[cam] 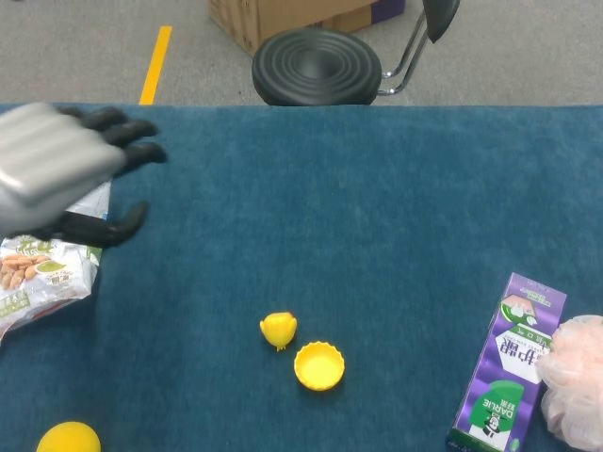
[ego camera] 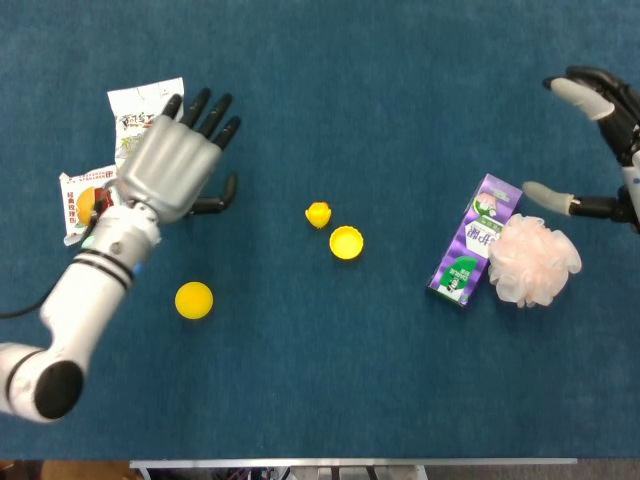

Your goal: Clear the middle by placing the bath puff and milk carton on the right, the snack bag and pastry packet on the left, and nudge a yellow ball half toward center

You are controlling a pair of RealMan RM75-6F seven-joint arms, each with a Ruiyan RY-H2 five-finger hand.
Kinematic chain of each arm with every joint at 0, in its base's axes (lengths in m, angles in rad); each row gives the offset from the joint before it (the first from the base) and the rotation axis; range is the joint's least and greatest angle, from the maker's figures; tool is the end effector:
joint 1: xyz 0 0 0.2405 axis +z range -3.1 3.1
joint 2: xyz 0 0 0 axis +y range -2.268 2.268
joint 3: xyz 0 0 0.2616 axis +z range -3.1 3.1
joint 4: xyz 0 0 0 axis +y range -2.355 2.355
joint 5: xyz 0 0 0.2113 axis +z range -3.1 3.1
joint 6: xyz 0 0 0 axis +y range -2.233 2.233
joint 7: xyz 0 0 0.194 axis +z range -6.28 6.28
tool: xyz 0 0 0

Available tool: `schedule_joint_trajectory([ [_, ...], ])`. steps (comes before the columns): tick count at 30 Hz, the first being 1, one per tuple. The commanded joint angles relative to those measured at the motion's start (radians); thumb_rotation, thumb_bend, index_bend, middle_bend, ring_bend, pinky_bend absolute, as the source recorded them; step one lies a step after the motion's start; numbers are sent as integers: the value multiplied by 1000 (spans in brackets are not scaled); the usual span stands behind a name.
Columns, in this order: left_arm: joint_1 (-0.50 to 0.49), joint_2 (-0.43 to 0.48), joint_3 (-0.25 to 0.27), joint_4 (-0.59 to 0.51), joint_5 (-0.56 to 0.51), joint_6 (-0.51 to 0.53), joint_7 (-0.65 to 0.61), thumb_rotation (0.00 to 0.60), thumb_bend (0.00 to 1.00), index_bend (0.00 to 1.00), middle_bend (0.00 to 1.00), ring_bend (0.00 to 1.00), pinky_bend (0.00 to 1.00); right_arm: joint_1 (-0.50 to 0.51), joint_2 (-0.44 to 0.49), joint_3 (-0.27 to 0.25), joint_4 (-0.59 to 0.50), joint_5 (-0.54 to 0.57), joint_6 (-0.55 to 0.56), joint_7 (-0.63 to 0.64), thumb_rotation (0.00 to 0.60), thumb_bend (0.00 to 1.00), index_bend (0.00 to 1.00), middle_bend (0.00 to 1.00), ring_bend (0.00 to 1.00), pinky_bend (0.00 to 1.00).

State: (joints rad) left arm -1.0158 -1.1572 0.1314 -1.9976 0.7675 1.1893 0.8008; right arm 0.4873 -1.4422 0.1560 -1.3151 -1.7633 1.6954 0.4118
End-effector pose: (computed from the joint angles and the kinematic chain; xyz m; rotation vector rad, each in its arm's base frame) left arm -0.1248 0.3590 0.0479 -1.9982 -0.5733 -0.4979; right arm -0.1562 -0.3275 0.1181 1.5315 -0.6770 1.8610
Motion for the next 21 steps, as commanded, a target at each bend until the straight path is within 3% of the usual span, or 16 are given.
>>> schedule_joint_trajectory([
  [1,128,100,14,-44,163,10,-220,0,464,63,0,0,154,26,43,27,-49,-14,-9,-24,600,0,176,279,192,369],
  [9,293,156,44,-42,424,63,-471,4,453,86,0,0,155,76,112,53,-148,-43,-62,-105,600,0,181,280,192,369],
  [17,437,130,72,22,575,131,-591,68,408,101,0,0,155,109,138,65,-194,-35,-113,-137,600,0,181,280,192,369],
  [21,489,107,83,60,620,138,-636,131,349,102,0,0,155,118,142,68,-198,-25,-129,-140,600,0,181,280,192,369],
])
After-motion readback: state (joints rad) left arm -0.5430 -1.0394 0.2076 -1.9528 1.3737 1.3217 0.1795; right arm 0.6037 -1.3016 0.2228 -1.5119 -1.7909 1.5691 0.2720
